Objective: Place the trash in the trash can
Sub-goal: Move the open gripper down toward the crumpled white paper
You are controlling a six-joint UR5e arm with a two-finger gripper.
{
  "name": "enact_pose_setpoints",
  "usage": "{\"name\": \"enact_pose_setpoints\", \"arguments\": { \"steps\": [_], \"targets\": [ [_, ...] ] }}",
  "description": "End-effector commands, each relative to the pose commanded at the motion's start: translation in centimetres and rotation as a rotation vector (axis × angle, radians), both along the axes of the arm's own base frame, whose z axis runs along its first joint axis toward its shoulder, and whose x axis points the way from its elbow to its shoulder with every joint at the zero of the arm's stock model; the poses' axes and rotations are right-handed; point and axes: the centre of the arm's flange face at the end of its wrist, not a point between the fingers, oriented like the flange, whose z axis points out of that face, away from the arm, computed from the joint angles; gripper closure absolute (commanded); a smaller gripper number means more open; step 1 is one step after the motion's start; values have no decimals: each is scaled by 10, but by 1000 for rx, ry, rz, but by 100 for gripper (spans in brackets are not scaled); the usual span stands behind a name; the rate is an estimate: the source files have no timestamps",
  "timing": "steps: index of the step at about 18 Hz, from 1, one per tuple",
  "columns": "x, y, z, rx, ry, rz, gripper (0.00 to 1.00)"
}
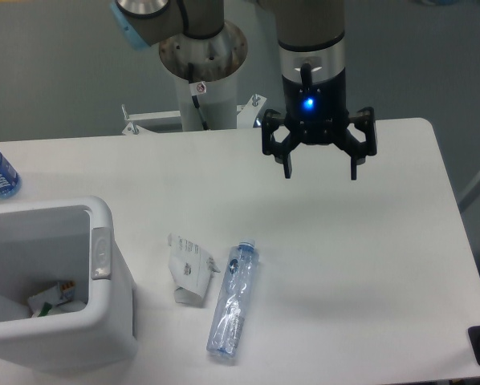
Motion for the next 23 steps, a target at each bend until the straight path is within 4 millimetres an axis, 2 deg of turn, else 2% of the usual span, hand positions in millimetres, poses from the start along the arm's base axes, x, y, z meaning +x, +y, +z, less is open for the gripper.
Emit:
{"name": "enact_pose_setpoints", "arguments": {
  "steps": [7, 10, 13, 15, 18, 23],
  "targets": [
    [7, 1, -42, -15, -37, 19, 0],
    [12, 1, -67, -44, -75, 6, 0],
    [49, 28, -95, -53, -138, -83, 0],
    [58, 32, -121, -82, -178, -102, 0],
    [89, 51, -150, -123, -218, -163, 0],
    [121, 67, -187, -163, -284, -207, 0]
  ]
}}
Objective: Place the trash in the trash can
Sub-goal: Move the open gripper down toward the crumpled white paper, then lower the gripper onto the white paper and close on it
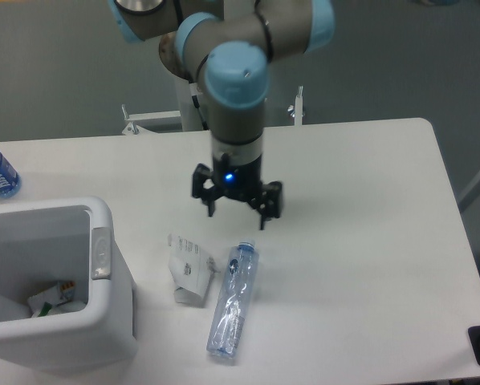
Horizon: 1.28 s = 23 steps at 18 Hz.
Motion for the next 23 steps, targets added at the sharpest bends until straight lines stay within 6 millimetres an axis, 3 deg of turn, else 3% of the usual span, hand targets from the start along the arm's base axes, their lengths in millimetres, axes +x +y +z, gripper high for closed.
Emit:
{"name": "enact_pose_setpoints", "arguments": {
  "steps": [3, 5, 12, 23],
  "targets": [
    [20, 4, -34, -47, -48, -22, 0],
    [22, 10, -51, -65, -75, -11, 0],
    [33, 42, -85, 17, -81, 135, 0],
    [39, 49, -105, -6, -90, 121, 0]
  ]
}}
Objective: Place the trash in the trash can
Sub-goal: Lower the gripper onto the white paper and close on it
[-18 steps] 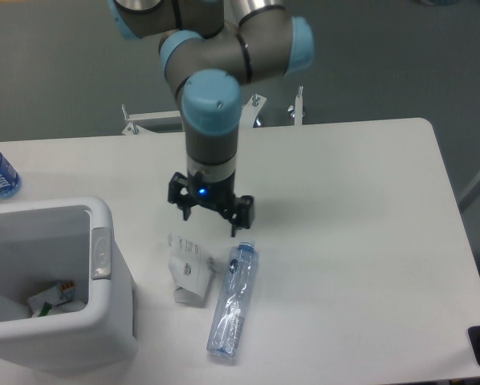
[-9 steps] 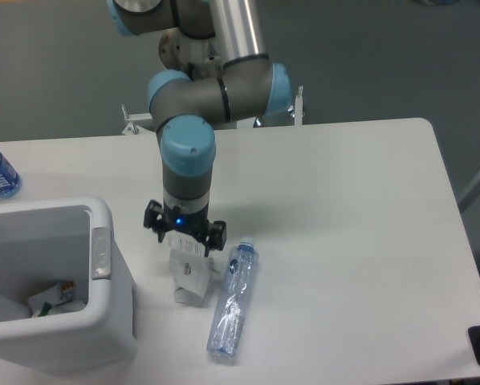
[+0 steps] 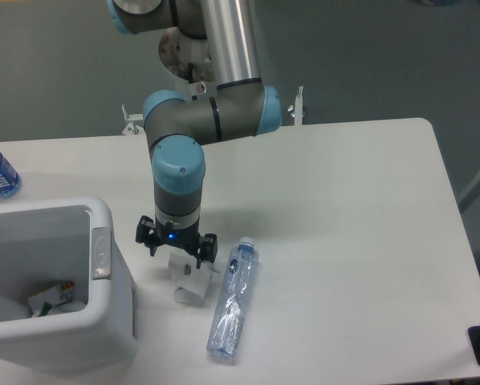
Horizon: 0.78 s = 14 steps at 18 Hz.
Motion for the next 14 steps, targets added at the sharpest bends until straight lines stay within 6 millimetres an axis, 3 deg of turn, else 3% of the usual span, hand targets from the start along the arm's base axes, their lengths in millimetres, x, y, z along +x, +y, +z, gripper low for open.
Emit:
{"name": "enact_pose_setpoints", "arguments": {
  "steps": [8, 10, 14],
  "targets": [
    [-2, 5, -4, -9, 7, 0, 2],
    [-4, 4, -3, -20, 27, 0, 16],
    [-7, 3, -4, -39, 51, 3, 34]
  ]
}}
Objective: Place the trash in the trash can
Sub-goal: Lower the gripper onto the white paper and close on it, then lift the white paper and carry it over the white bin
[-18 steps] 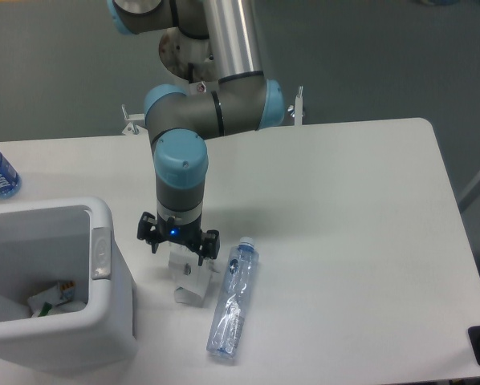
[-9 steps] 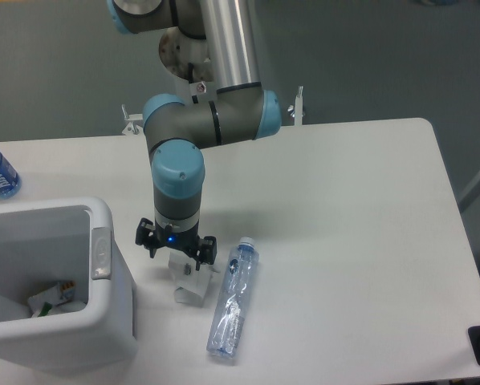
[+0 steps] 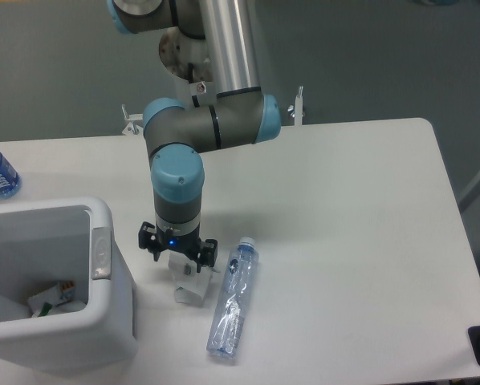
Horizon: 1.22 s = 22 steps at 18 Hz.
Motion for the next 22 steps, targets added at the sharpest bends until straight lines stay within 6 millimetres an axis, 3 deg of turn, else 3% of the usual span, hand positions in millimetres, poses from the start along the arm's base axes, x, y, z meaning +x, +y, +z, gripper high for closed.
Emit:
{"name": "enact_pose_setpoints", "arguments": {
  "steps": [3, 7, 11, 17, 22],
  "targets": [
    [0, -2, -1, -14, 15, -1, 44],
    [0, -2, 4, -7, 20, -4, 78],
    [1, -2, 18, 12, 35, -13, 95],
    [2, -6, 70, 86, 98, -73, 96],
    [-8, -19, 134, 173, 171, -45, 95]
  ]
}}
